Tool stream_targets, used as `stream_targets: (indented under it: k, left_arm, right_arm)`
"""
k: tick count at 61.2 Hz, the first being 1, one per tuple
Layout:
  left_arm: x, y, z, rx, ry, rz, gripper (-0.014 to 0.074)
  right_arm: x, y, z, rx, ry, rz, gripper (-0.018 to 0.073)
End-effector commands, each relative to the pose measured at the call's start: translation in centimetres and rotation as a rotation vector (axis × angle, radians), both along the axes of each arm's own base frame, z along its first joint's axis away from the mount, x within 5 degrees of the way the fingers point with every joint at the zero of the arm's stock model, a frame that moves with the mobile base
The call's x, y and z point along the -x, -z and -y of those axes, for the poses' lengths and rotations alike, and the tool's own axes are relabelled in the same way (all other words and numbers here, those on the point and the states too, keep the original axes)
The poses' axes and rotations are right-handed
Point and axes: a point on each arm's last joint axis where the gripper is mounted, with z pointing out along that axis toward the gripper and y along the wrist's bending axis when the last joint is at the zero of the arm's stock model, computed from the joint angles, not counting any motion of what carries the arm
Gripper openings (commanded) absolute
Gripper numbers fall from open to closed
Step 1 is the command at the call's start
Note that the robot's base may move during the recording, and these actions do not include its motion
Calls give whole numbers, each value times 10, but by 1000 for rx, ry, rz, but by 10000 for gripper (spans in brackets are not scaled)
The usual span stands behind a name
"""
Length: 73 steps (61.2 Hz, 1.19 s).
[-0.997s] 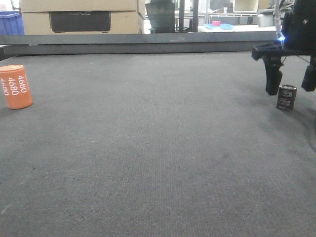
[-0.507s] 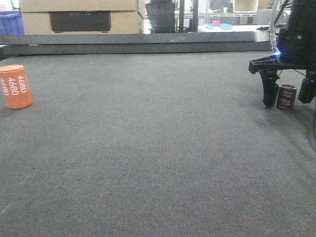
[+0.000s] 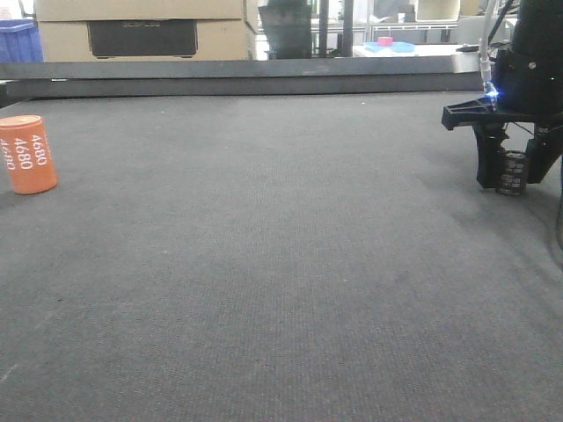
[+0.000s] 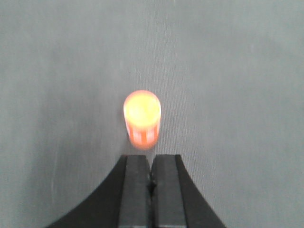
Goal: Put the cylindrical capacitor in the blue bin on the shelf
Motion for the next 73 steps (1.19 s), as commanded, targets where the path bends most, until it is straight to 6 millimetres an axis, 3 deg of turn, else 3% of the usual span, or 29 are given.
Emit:
stream_targets:
  k: [1,8,20,27,43,73]
  left_arm:
    - [-6,-6,0,16,-5,50,-111]
    - [-23,-5,2,14,-5,39,-66]
    - [-68,5,7,2,-6,-5,222]
    - [-86,15,9,-1,-6,-30,332]
    - [-115,45,12,-14,-6,-106,501]
    - [-140,103,14,-42,-9,-247,517]
  right_arm:
    - [-1,-6,0,-4,-2,22,-163]
    - [-1,-6,0,-11,0,21,-163]
    - [0,-6,-1,-14,1,11,-163]
    - [0,-6,-1,-14,1,7,-163]
    - [2,-6,-1,-12,1,-10,-163]
    - [3,-6,-1,-11,1,-19,-163]
